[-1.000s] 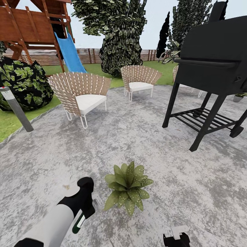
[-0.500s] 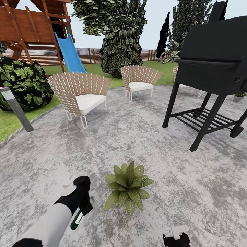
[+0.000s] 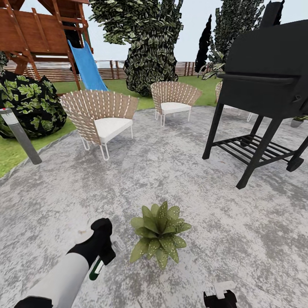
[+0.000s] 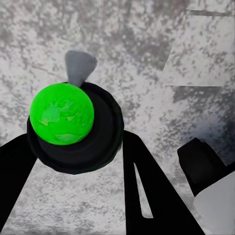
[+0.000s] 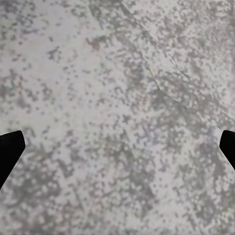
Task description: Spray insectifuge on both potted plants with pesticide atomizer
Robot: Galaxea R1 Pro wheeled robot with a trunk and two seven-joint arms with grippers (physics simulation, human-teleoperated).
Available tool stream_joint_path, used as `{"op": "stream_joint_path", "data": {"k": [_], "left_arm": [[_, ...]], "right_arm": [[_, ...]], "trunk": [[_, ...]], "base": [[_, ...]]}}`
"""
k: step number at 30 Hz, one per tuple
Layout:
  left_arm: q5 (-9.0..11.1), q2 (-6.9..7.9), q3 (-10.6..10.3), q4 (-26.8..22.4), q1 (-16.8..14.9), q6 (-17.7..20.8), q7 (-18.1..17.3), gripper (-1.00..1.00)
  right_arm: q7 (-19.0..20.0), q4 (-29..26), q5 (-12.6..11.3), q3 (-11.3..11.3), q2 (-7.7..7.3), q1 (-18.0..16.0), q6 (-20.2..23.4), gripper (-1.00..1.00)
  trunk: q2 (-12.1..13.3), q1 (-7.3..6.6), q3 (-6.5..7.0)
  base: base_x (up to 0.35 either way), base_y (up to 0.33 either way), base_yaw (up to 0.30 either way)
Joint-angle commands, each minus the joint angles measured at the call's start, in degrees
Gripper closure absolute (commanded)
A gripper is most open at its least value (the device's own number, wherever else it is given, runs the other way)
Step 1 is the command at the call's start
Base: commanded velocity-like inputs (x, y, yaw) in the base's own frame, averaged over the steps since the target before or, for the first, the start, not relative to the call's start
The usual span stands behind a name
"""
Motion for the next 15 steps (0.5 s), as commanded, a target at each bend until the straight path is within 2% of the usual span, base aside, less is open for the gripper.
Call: {"op": "stream_joint_path", "data": {"k": [1, 6, 11, 15], "left_arm": [[-0.41, 0.0, -0.02, 0.19, 0.04, 0.27, -0.37, 1.0], [0.13, 0.09, 0.06, 0.64, 0.45, 0.16, -0.21, 1.0], [0.17, 0.09, 0.14, 0.65, 0.46, 0.24, -0.21, 1.0], [0.17, 0.09, 0.15, 0.65, 0.46, 0.33, -0.21, 1.0]], "right_arm": [[-0.23, 0.02, -0.27, 0.48, 0.0, -0.02, -0.12, -1.0], [-0.22, 0.03, -0.27, 0.48, 0.0, -0.02, -0.12, -1.0], [-0.22, 0.03, -0.27, 0.48, 0.0, -0.02, -0.12, -1.0], [-0.22, 0.01, -0.27, 0.48, 0.0, -0.02, -0.12, -1.0]], "trunk": [[-0.02, -0.01, -0.05], [-0.02, -0.01, -0.05], [-0.02, -0.01, -0.05], [-0.02, -0.01, -0.05]], "base": [[0.0, 0.0, 0.0], [-0.048, 0.044, -0.011], [-0.115, 0.254, -0.208], [0.009, 0.304, -0.037]]}}
